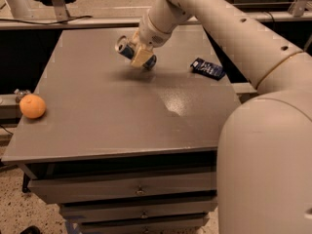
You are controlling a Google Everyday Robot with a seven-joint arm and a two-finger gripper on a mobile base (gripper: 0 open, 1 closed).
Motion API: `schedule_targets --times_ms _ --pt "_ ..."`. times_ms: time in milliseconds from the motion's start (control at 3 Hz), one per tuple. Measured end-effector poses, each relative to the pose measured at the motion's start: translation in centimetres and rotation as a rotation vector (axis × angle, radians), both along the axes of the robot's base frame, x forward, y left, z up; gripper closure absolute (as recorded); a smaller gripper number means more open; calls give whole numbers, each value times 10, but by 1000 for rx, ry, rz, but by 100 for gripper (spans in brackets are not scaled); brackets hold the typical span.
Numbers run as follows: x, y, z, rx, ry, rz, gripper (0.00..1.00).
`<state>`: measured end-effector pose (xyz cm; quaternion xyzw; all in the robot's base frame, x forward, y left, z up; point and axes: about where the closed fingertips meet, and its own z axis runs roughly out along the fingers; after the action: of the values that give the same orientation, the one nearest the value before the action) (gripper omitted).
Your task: Knock redbull can over
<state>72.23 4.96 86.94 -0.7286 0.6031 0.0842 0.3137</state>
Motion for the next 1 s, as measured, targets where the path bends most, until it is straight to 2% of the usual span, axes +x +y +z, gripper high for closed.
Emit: schedule_targets --times_ms 333,667,1000 --pt "-11 -2 -5 -82 -17 100 100" --pt "-21 0 -6 -109 -21 218 84" --pt "-32 4 -7 -121 -23 338 60"
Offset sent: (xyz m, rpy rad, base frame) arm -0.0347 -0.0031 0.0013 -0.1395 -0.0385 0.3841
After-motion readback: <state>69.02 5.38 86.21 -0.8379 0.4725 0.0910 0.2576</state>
